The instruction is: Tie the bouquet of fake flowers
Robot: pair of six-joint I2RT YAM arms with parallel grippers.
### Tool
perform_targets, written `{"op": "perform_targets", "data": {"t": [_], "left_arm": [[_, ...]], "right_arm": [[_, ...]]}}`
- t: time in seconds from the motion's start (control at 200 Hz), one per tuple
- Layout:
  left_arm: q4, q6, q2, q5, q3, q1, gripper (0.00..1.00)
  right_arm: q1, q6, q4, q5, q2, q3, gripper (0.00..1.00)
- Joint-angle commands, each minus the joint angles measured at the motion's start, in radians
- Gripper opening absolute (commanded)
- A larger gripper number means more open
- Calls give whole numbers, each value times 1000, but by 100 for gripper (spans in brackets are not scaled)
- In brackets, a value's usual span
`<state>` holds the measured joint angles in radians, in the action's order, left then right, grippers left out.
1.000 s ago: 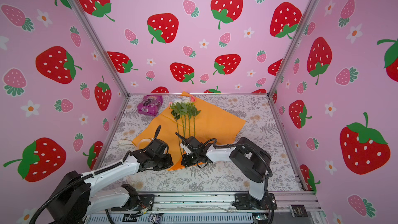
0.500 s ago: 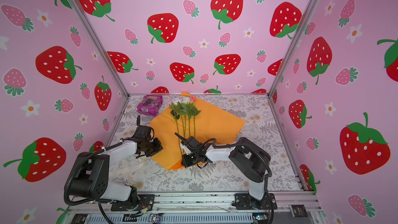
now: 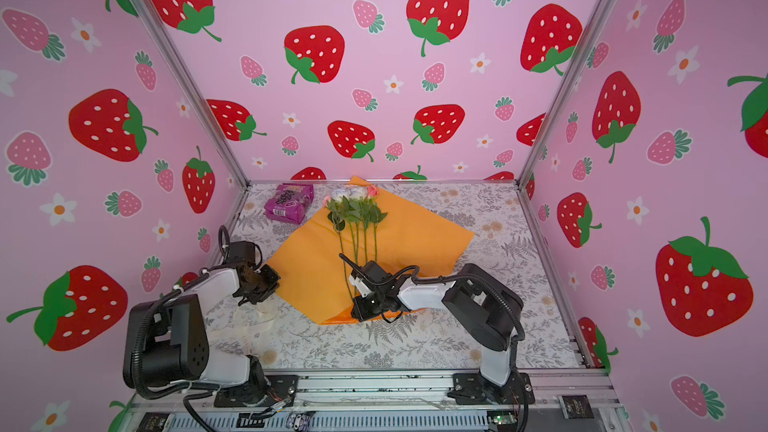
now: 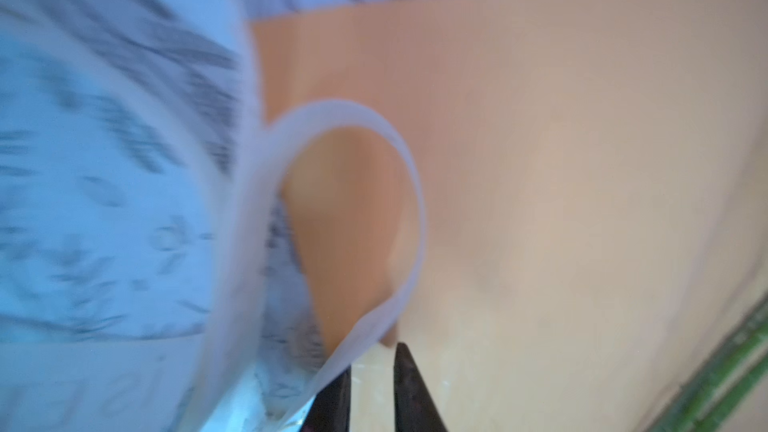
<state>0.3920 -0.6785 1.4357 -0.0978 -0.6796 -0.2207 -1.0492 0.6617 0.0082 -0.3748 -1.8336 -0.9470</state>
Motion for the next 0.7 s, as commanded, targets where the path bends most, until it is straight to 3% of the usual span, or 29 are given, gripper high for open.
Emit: {"op": "perform_targets", "data": {"t": [0.0, 0.395, 0.695], "left_arm": [[125, -31, -19, 125, 43, -58, 28], [-100, -25, -58, -278, 124, -65, 53], [-262, -66, 56, -474, 139, -65, 56]], "right_arm": [[20, -23, -80, 31, -34, 8, 17], [26, -22, -61, 24, -28, 23, 17], [27, -12, -49, 23, -29, 28, 18]]}}
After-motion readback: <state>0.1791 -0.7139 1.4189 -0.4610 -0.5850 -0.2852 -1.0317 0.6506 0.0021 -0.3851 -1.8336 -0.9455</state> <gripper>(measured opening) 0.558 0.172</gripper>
